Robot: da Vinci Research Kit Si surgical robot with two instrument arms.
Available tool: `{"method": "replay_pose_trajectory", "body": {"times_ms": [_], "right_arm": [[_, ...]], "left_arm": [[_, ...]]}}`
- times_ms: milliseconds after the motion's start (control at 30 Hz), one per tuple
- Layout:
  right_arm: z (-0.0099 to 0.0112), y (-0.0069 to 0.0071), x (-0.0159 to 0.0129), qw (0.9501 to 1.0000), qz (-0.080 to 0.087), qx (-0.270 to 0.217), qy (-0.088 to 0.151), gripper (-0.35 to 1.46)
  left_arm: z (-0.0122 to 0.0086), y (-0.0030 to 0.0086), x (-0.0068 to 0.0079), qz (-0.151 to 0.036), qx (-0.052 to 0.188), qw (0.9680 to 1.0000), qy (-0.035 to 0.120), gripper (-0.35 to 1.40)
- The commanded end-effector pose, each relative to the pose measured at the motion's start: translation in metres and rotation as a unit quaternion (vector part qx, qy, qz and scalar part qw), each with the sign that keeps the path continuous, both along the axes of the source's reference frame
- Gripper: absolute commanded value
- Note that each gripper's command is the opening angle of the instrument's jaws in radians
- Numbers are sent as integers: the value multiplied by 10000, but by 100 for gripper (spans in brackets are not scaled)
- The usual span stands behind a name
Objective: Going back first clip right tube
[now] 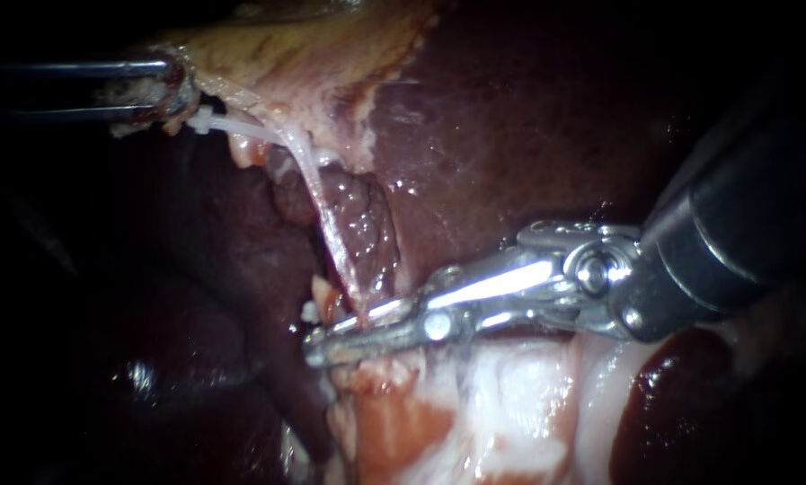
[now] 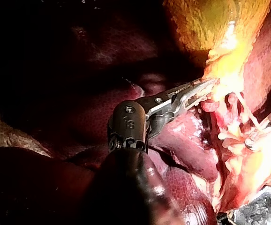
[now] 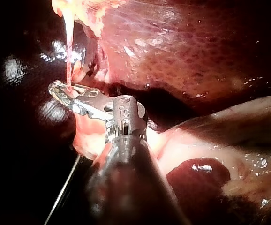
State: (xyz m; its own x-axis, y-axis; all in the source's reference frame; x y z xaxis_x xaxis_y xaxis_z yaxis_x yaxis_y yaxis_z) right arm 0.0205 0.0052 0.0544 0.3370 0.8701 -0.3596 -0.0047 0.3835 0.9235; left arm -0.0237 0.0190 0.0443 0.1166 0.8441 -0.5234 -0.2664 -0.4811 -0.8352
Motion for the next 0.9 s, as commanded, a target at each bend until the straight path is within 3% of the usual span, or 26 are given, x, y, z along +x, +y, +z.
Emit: {"method": "replay_pose_trajectory", "body": {"times_ms": [33, 100, 200, 267, 433, 533, 633, 900], "right_arm": [[1, 0, 0, 10000, -15, 5, 8, -35], [2, 1, 1, 9999, -64, -118, 85, -35], [4, -1, 4, 9987, -132, -391, 283, 19], [6, -2, 9, 9983, -147, -477, 311, 41], [15, -7, 15, 9959, -182, -785, 401, 47], [23, -9, 14, 9916, -231, -1192, 443, 49], [26, -7, 7, 9821, -56, -1867, 232, 50], [14, -16, -49, 9472, 114, -3202, 94, 50]], "left_arm": [[0, 0, 0, 0, 0, 10000, 1, -35], [0, 0, 0, 0, 0, 10000, 1, -35], [0, 0, 0, 1, 0, 10000, 0, -35], [0, 0, 0, 1, -1, 10000, 0, -35], [1, 0, 0, 1, -1, 10000, 0, -35], [1, 0, 0, 1, -1, 10000, 0, -35], [1, 0, 0, 1, -1, 10000, 0, -35], [1, 0, 1, 3, -2, 10000, -1, -35]]}}
